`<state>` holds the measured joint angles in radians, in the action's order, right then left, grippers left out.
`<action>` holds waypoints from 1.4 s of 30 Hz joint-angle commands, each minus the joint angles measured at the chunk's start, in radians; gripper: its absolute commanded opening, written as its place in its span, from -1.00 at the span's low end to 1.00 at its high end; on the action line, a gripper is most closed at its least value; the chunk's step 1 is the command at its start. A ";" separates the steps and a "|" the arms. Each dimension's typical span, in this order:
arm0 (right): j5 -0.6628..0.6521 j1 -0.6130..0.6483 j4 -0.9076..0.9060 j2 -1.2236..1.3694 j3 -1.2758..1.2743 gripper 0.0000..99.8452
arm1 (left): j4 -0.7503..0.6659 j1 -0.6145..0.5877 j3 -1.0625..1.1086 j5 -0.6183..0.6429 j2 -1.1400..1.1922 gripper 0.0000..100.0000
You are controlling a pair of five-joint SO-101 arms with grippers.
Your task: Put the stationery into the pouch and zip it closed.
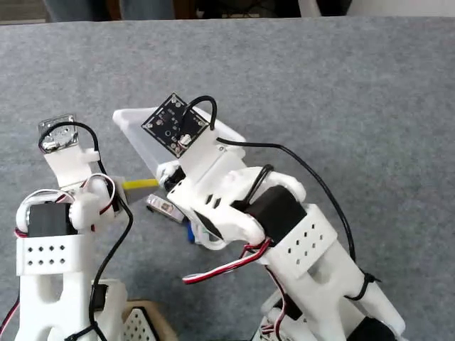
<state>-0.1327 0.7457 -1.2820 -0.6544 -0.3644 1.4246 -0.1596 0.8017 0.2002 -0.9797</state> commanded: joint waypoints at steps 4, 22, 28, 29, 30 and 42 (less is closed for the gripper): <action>-0.003 0.011 0.017 0.002 0.047 -0.98 | 0.020 0.008 -0.073 0.005 -0.086 -0.11; 0.000 -0.017 0.043 0.101 0.079 -0.98 | 0.098 0.065 -0.079 -0.074 -0.261 -0.11; 0.000 -0.060 0.043 0.101 0.081 -0.98 | 0.098 0.064 -0.068 -0.075 -0.269 -0.11; 0.002 -0.072 0.043 0.101 0.081 -0.98 | 0.098 0.064 -0.068 -0.075 -0.269 -0.11; 0.002 -0.081 0.041 0.101 0.081 -0.98 | 0.098 0.064 -0.068 -0.075 -0.269 -0.11; 0.002 -0.083 0.041 0.101 0.081 -0.98 | -0.018 0.070 0.102 -0.074 -0.269 -0.11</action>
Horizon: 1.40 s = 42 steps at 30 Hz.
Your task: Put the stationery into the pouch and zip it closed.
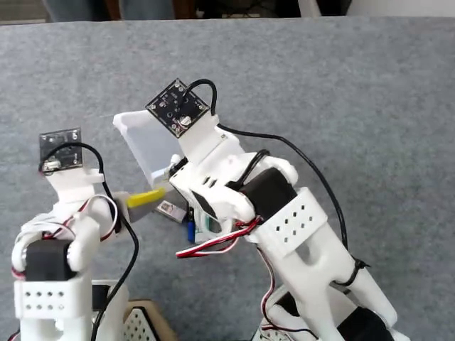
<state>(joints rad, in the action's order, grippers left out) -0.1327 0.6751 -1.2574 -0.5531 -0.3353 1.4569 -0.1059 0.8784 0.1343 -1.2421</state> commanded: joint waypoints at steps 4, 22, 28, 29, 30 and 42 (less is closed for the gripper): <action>0.002 -0.012 0.017 -0.001 0.050 -0.98 | -0.087 0.018 0.054 -0.002 -0.006 -0.11; 0.002 -0.012 0.017 0.001 0.045 -0.98 | -0.130 0.019 0.008 0.000 0.002 -0.12; 0.002 -0.011 0.017 0.001 0.045 -0.98 | -0.155 0.019 0.012 0.000 0.002 -0.12; 0.002 -0.011 0.017 0.001 0.045 -0.98 | -0.155 0.019 0.016 0.000 0.002 -0.12; 0.002 -0.011 0.015 0.001 0.045 -0.98 | -0.155 0.019 0.019 0.000 0.003 -0.12; 0.002 -0.011 -0.005 0.001 0.045 -0.98 | -0.296 0.018 0.131 0.000 0.002 -0.54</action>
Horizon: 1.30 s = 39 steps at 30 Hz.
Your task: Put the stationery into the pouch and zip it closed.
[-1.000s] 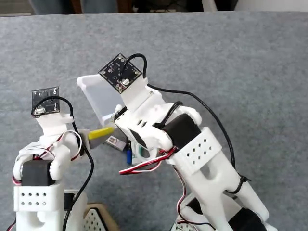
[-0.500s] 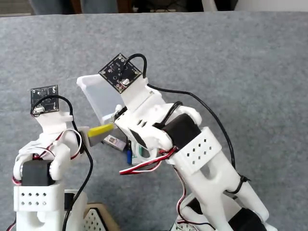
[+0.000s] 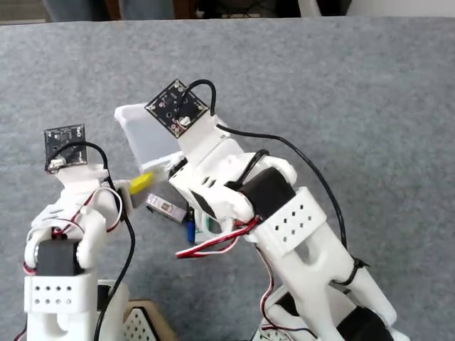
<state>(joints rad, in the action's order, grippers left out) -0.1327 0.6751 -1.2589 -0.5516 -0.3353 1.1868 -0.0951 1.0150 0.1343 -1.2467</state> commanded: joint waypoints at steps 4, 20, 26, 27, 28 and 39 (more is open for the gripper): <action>0.002 -0.011 -0.003 -0.001 0.045 -0.98 | -0.025 0.007 -0.007 0.000 0.006 -0.66; 0.002 -0.083 -0.026 -0.002 0.044 -0.98 | 0.044 0.007 -0.054 0.000 0.002 -0.94; -0.005 -0.161 -0.118 -0.002 0.048 -0.98 | 0.044 0.007 -0.048 0.000 0.003 -0.94; -0.005 -0.160 -0.126 -0.002 0.048 -0.98 | 0.044 0.007 -0.048 0.000 0.003 -0.94; -0.005 -0.161 -0.127 -0.004 0.050 -0.98 | 0.044 0.007 -0.048 0.000 0.003 -0.94; -0.005 -0.215 -0.133 -0.114 0.039 -0.98 | 0.044 0.005 -0.054 0.000 0.006 -0.94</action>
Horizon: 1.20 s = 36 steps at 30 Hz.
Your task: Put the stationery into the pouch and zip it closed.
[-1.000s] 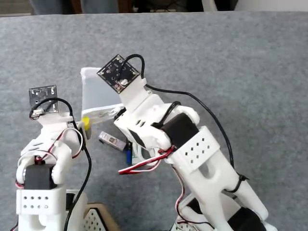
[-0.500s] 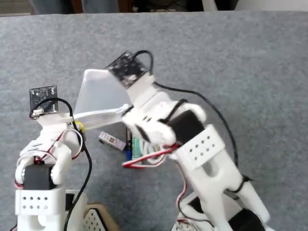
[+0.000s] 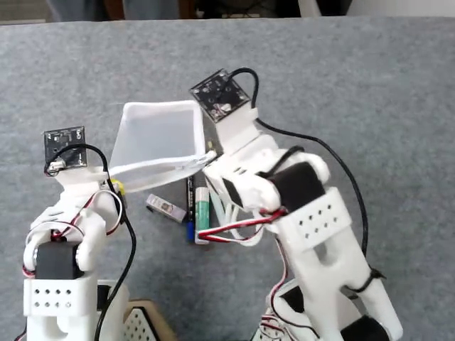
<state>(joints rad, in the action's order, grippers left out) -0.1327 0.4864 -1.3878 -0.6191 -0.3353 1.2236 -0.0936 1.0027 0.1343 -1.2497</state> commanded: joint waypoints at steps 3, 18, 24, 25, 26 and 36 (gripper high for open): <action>-0.005 -0.021 -0.002 -0.062 -0.001 -0.98 | 0.008 0.004 -0.045 0.000 0.008 -0.94; -0.095 -0.020 0.034 -0.128 -0.061 -0.97 | 0.009 0.005 -0.042 -0.005 0.009 -0.94; -0.180 0.025 0.025 -0.156 -0.062 -0.83 | 0.009 0.007 -0.039 -0.005 0.011 -0.94; -0.181 0.044 0.025 -0.162 -0.065 -0.75 | 0.009 0.007 -0.039 -0.005 0.011 -0.94; -0.180 0.063 0.026 -0.170 -0.073 -0.66 | 0.009 0.007 -0.039 -0.005 0.011 -0.94; -0.183 0.229 -0.060 -0.367 -0.209 -0.26 | 0.003 0.007 -0.044 0.000 0.012 -0.94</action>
<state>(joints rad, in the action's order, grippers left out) -0.3061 0.6736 -1.4277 -0.9183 -0.5317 1.2252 -0.0951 1.0042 0.1312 -1.2390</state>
